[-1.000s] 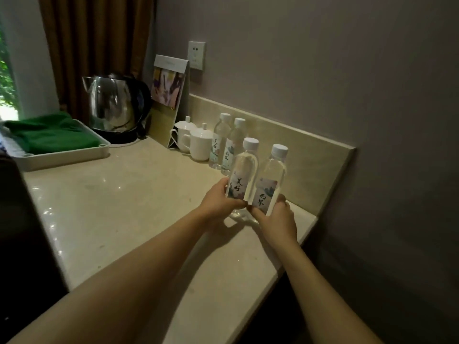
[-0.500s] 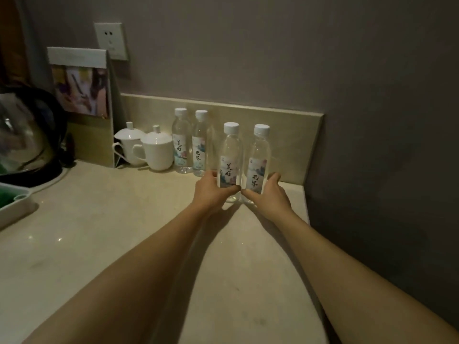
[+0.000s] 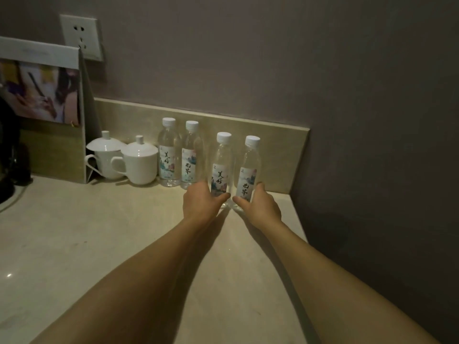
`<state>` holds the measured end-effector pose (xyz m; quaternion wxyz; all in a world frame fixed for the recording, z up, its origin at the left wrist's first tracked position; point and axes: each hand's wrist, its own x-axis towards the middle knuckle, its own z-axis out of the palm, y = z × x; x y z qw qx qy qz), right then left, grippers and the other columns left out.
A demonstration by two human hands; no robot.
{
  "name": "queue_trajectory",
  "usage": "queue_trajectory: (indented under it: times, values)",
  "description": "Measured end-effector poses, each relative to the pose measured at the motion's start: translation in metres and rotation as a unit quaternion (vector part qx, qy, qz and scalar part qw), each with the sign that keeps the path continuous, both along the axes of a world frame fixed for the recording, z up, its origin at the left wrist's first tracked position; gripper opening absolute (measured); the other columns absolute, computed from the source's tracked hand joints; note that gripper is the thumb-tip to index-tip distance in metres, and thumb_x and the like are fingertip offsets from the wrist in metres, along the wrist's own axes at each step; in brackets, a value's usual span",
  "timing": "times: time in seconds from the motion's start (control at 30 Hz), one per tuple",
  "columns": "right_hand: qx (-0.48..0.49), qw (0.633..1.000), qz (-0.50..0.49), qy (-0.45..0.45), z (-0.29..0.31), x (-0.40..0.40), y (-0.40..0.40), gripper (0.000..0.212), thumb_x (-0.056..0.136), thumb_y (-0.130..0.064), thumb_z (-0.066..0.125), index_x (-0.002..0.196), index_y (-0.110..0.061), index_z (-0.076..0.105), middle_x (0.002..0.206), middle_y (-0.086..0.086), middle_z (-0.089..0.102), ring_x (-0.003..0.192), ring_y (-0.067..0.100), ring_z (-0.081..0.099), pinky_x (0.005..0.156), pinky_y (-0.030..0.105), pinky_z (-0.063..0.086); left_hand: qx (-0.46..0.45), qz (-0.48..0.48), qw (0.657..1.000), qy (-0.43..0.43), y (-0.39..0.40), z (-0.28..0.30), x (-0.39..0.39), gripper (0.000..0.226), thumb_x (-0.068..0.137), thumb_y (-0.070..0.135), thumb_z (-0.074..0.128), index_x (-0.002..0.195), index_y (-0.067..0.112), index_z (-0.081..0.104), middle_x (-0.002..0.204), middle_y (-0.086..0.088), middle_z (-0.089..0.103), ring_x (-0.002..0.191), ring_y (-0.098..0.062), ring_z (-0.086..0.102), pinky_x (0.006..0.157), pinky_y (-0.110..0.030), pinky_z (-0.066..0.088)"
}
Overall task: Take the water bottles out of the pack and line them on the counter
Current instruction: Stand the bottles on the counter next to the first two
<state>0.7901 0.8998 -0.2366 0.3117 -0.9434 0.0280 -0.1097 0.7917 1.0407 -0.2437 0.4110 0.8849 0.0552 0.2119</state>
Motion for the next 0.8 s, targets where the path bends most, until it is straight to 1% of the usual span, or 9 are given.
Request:
queue_trajectory:
  times: [0.1, 0.23, 0.4, 0.53, 0.67, 0.8]
  values:
    - [-0.015, 1.0, -0.007, 0.003, 0.003, 0.012, 0.008, 0.053, 0.085, -0.052, 0.062, 0.118, -0.016, 0.04, 0.123, 0.008, 0.061, 0.111, 0.032, 0.06, 0.088, 0.045, 0.051, 0.055, 0.006, 0.998, 0.011, 0.006, 0.003, 0.01, 0.04, 0.078, 0.044, 0.076, 0.103, 0.013, 0.07, 0.094, -0.004, 0.072, 0.087, -0.023, 0.068, 0.075, -0.037, 0.058]
    - [-0.017, 1.0, -0.014, 0.006, 0.002, 0.027, 0.016, 0.052, 0.087, -0.05, 0.061, 0.118, -0.013, 0.04, 0.125, 0.009, 0.059, 0.113, 0.032, 0.058, 0.085, 0.042, 0.048, 0.142, 0.021, 0.989, 0.033, 0.011, 0.008, 0.021, 0.043, 0.083, 0.051, 0.068, 0.098, 0.011, 0.07, 0.089, -0.008, 0.07, 0.085, -0.027, 0.067, 0.074, -0.039, 0.058]
    - [-0.035, 0.999, -0.024, -0.001, -0.001, 0.041, 0.022, 0.052, 0.088, -0.052, 0.058, 0.117, -0.013, 0.039, 0.125, 0.009, 0.058, 0.114, 0.034, 0.056, 0.084, 0.041, 0.046, 0.256, 0.044, 0.965, 0.04, 0.016, 0.013, 0.032, 0.047, 0.088, 0.055, 0.059, 0.097, 0.01, 0.068, 0.094, -0.01, 0.068, 0.092, -0.027, 0.064, 0.078, -0.036, 0.055]
    - [-0.045, 0.999, -0.021, 0.006, 0.0, 0.049, 0.024, 0.054, 0.088, -0.052, 0.057, 0.118, -0.012, 0.038, 0.126, 0.011, 0.057, 0.116, 0.035, 0.055, 0.087, 0.043, 0.046, 0.323, 0.039, 0.944, 0.056, 0.016, 0.018, 0.038, 0.046, 0.093, 0.056, 0.051, 0.106, 0.016, 0.068, 0.102, -0.009, 0.069, 0.099, -0.027, 0.064, 0.076, -0.033, 0.048]
    - [-0.049, 0.999, -0.01, 0.002, 0.0, 0.054, 0.023, 0.053, 0.089, -0.051, 0.057, 0.119, -0.01, 0.039, 0.126, 0.012, 0.058, 0.115, 0.034, 0.057, 0.086, 0.042, 0.046, 0.343, 0.046, 0.936, 0.069, 0.016, 0.019, 0.044, 0.047, 0.094, 0.056, 0.047, 0.11, 0.016, 0.066, 0.106, -0.009, 0.068, 0.101, -0.028, 0.064, 0.076, -0.033, 0.047]
    - [-0.055, 0.998, -0.005, 0.003, 0.002, 0.057, 0.024, 0.053, 0.09, -0.049, 0.057, 0.12, -0.009, 0.039, 0.126, 0.013, 0.057, 0.116, 0.033, 0.056, 0.088, 0.042, 0.045, 0.328, 0.05, 0.941, 0.074, 0.016, 0.016, 0.05, 0.049, 0.093, 0.057, 0.047, 0.106, 0.014, 0.066, 0.102, -0.009, 0.068, 0.098, -0.027, 0.065, 0.074, -0.032, 0.047]
